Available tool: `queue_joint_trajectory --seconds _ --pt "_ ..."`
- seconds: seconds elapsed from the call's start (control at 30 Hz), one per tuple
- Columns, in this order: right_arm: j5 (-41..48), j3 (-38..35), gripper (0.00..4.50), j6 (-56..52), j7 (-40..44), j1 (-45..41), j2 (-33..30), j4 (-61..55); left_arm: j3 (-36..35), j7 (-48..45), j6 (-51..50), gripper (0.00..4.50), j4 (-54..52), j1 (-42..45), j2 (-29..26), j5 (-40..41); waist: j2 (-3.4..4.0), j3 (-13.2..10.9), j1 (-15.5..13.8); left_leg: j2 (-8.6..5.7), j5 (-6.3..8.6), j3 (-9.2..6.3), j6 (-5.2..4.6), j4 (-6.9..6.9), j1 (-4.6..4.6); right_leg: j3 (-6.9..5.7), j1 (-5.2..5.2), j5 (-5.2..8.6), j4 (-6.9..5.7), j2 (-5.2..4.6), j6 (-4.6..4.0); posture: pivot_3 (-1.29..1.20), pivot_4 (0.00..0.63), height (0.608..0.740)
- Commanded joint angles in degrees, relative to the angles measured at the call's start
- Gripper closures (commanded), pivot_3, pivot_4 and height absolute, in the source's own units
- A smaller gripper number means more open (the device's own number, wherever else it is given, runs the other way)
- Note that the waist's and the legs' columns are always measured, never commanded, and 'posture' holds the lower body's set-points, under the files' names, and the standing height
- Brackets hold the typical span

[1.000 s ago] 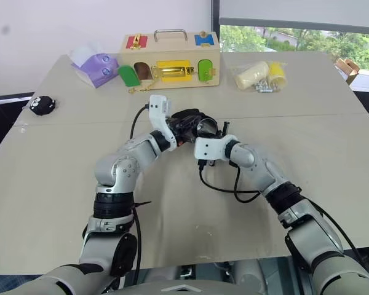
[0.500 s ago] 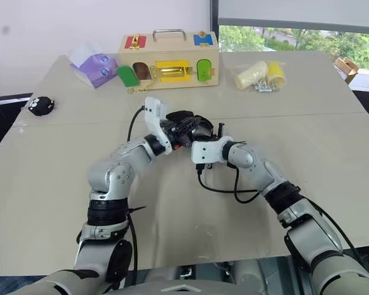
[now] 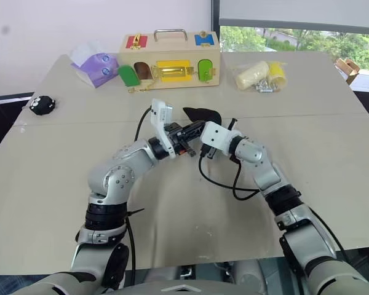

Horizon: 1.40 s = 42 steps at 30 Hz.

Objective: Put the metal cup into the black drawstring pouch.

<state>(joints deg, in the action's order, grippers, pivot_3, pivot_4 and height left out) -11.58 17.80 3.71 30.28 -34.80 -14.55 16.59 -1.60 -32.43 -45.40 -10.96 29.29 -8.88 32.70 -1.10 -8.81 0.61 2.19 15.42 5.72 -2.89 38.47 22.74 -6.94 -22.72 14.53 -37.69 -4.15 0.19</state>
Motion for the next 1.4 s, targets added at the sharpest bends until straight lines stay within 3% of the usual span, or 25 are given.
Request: queue_joint_trajectory --seconds 0.03,0.13,0.3,0.43,0.87,1.2,1.4 --pt "4.9 -4.2 4.45 -4.6 -0.2 0.7 1.7 -3.3 0.9 -1.6 1.7 4.5 -2.4 0.8 0.3 1.9 0.0 0.0 0.0 0.0 0.0 0.0 0.0 0.0 0.0 0.0 0.0 0.0 -0.01 0.0 0.0 0.0 0.15 0.74" --pt "8.2 -5.8 4.45 -8.2 0.1 1.2 3.0 -5.3 0.8 -1.2 1.9 4.5 -2.3 0.6 0.4 1.8 0.0 0.0 0.0 0.0 0.0 0.0 0.0 0.0 0.0 0.0 0.0 0.0 -0.02 0.0 0.0 0.0 0.15 0.74" --pt "15.0 -8.6 2.03 -12.7 2.4 2.9 4.6 -10.4 -0.3 0.5 2.5 4.5 -1.5 0.7 0.5 1.2 0.0 0.0 0.0 -0.01 0.0 -0.01 -0.01 -0.01 0.01 0.0 0.0 0.0 0.0 0.0 0.0 0.0 0.15 0.74" --pt "18.7 -9.1 0.43 -16.1 5.0 5.2 3.5 -15.3 -1.8 3.0 3.3 4.5 0.7 1.7 0.7 0.2 0.0 0.0 0.0 0.0 0.0 -0.02 -0.01 -0.05 0.01 -0.01 -0.01 0.0 0.02 0.01 0.0 0.0 0.15 0.74" --pt "31.7 -15.0 0.43 -30.7 7.9 15.2 -4.4 -34.7 -2.9 6.0 4.1 4.5 3.4 2.3 0.4 0.4 0.0 0.0 -0.4 -0.01 0.02 -0.04 -0.03 -0.04 0.01 -0.02 -0.01 0.0 0.01 0.0 0.0 0.0 0.15 0.74" --pt "38.7 -25.5 0.43 -35.3 6.1 19.6 -9.3 -36.2 -2.8 6.1 5.0 4.5 5.5 3.5 0.1 0.1 -0.02 0.0 -1.3 -0.02 0.02 -0.03 -0.03 -0.04 0.02 -0.01 -0.01 0.0 0.03 0.03 0.0 0.0 0.15 0.74" --pt "34.0 -26.2 0.43 -32.9 4.4 22.5 -13.3 -30.7 -2.7 6.2 5.5 4.5 6.0 3.9 0.3 0.2 -0.02 0.0 -1.4 -0.03 0.02 -0.02 -0.04 -0.04 0.02 -0.01 -0.01 0.0 0.03 0.03 0.0 0.0 0.15 0.74"
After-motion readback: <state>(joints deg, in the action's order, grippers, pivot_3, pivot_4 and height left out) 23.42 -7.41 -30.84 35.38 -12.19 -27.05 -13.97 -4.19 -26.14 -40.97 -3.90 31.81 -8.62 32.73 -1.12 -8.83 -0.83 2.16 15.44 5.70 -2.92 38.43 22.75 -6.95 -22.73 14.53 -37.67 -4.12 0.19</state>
